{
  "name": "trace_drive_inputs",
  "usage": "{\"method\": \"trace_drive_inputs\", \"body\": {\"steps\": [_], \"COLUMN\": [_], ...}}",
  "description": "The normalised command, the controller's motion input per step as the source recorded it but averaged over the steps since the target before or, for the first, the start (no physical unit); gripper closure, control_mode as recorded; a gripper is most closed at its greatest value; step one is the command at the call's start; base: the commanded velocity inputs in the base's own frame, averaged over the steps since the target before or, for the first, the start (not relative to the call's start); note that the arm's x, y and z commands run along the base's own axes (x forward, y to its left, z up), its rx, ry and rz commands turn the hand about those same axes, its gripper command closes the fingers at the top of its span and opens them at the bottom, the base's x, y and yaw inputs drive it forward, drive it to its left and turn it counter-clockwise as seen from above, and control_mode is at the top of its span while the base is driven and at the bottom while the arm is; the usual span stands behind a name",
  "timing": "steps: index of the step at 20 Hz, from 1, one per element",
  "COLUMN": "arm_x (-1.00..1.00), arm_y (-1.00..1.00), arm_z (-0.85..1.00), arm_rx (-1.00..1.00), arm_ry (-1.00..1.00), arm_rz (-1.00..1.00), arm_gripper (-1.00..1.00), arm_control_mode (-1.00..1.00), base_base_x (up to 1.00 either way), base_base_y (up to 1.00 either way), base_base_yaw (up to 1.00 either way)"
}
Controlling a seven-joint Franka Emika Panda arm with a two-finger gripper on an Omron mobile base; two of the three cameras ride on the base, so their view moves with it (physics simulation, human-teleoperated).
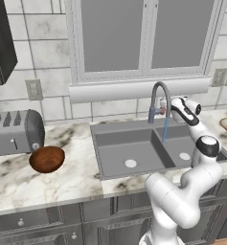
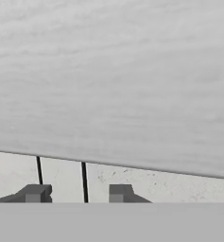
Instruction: Rinse each bowl for a few seconds and place them down in the sink or on the counter.
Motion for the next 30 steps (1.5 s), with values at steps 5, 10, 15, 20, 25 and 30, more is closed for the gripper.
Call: {"method": "trace_drive_inputs", "body": {"steps": [5,10,15,20,25,30], "arm_x": [-0.07,-0.13,-0.02,-0.03,-0.26,-0.42], "arm_y": [-0.95,-0.96,-0.71,-0.55,-0.59,-0.52], "arm_z": [-1.00,-1.00,-0.09,0.65,0.57,0.55], "arm_rx": [0.00,0.00,0.10,0.17,0.16,0.11], "arm_ry": [0.08,0.08,0.07,0.03,0.02,0.05], "arm_rz": [0.00,0.00,-0.01,-0.06,-0.05,-0.04], "arm_gripper": [-1.00,-1.00,-1.00,-1.00,-1.00,-1.00], "arm_control_mode": [-1.00,-1.00,-1.00,-1.00,-1.00,-1.00], "base_base_x": [0.00,0.00,0.00,0.00,0.00,0.00], "base_base_y": [0.00,0.00,0.00,0.00,0.00,0.00], "base_base_yaw": [0.00,0.00,0.00,0.00,0.00,0.00]}}
